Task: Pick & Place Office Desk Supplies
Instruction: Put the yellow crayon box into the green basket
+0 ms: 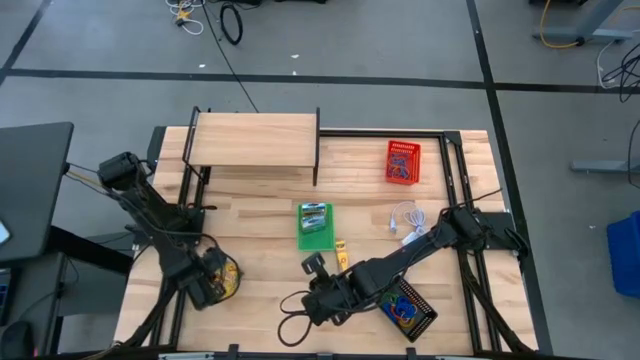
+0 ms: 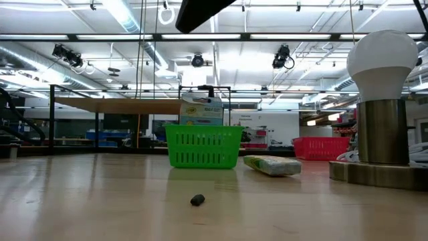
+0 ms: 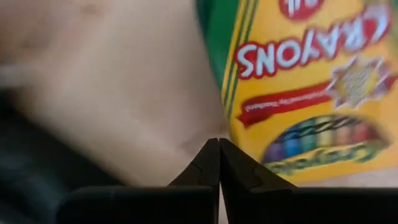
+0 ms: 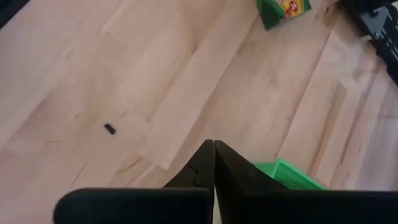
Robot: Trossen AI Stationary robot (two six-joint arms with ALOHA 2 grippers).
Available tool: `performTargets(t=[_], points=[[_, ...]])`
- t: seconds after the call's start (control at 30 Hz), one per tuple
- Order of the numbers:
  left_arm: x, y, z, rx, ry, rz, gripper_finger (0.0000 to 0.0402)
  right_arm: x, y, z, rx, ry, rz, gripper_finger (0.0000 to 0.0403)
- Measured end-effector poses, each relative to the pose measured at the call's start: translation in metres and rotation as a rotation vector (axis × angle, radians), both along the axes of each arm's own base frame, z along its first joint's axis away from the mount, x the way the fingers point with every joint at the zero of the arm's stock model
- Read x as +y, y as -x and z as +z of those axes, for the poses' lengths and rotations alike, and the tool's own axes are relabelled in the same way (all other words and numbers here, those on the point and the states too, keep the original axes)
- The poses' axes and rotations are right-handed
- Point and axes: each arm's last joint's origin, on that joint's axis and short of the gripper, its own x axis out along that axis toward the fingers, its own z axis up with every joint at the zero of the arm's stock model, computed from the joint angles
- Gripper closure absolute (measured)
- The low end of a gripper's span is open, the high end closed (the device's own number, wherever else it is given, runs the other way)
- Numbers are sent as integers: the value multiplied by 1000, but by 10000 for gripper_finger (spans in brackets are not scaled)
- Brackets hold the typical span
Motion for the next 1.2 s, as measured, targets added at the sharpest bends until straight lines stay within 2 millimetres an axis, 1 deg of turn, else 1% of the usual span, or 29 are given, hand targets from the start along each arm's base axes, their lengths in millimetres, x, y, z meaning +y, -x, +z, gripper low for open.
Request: performTargets(t=[0.1, 0.2, 0.3, 0.47, 0.57, 0.67, 0.73, 0.83, 0.9, 0.97, 1.07, 1.2], points=[[-3, -6, -11, -82, 99, 2, 399, 4, 2, 0, 0, 1, 11, 399], [-3, -13, -12, -153, 126, 7, 399, 8, 4, 0, 3, -1, 13, 398], [-6, -31, -5, -303, 150, -3, 400, 8, 5, 0, 6, -5, 6, 400], [1, -61, 3, -499, 129, -61, 400, 7, 5, -1, 9, -4, 0, 399], [10, -74, 6, -561, 91, -105, 400, 6, 5, -1, 10, -18, -19, 399], [16, -84, 8, -604, 63, -156, 400, 6, 8, -3, 59, -34, -2, 399], [17, -85, 10, -597, 49, -217, 400, 9, 7, -9, 93, -69, 8, 399], [14, -87, 17, -573, 30, -264, 400, 14, 6, -24, 161, -111, 37, 398], [13, -84, 22, -513, -12, -284, 400, 17, 4, -36, 186, -98, 56, 397], [13, -80, 28, -457, -63, -264, 400, 19, 2, -49, 209, -69, 79, 388], [16, -72, 31, -376, -114, -218, 400, 19, -5, -65, 203, -16, 82, 354], [17, -65, 28, -312, -146, -179, 400, 15, -17, -78, 121, 87, 69, 286]])
